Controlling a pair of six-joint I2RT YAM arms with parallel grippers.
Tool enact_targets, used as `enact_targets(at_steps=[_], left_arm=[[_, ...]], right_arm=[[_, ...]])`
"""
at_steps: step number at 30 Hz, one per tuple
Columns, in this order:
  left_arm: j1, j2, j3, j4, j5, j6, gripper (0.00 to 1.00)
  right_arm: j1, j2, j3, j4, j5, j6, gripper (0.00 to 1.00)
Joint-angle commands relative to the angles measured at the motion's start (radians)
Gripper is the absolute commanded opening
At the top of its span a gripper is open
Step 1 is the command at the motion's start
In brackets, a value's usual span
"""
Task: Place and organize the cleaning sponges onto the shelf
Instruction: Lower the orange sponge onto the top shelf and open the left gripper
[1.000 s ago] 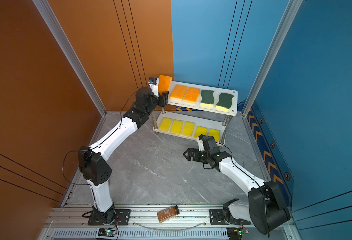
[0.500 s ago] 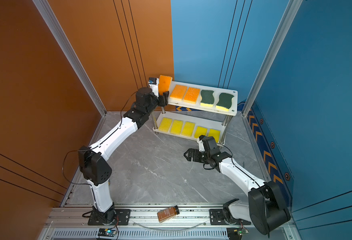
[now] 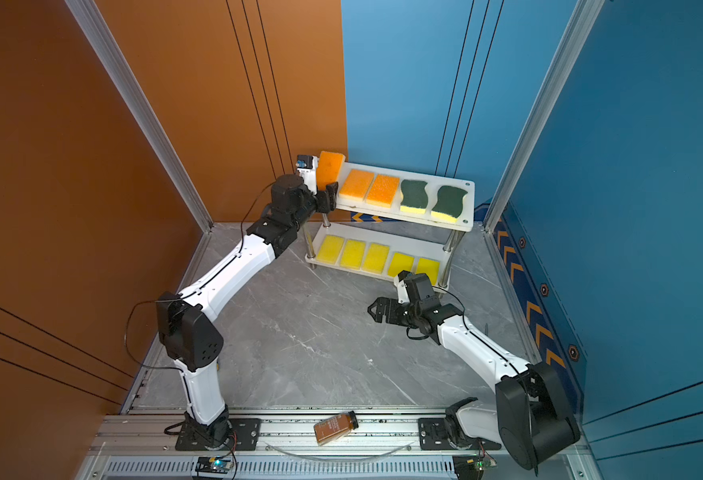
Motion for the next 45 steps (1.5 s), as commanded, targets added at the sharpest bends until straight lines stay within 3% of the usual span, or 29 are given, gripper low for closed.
enact_targets(at_steps=[1, 24, 34, 45], left_arm=[[0.016, 0.004, -0.015, -0.017, -0.024, 0.000, 0.73], [0.015, 0.001, -0.039, -0.005, -0.018, -0.008, 0.74], [0.013, 0.005, -0.048, 0.006, -0.025, -0.014, 0.68], [0.004, 0.007, -0.058, 0.012, -0.036, -0.004, 0.72]], right_arm=[[-0.005, -0.022, -0.017, -0.017, 0.007, 0.008, 1.00], [-0.009, -0.021, -0.022, -0.014, 0.002, 0.008, 1.00], [-0.011, -0.022, -0.025, -0.014, 0.001, 0.009, 1.00], [-0.015, -0.021, -0.026, -0.011, -0.002, 0.010, 1.00]])
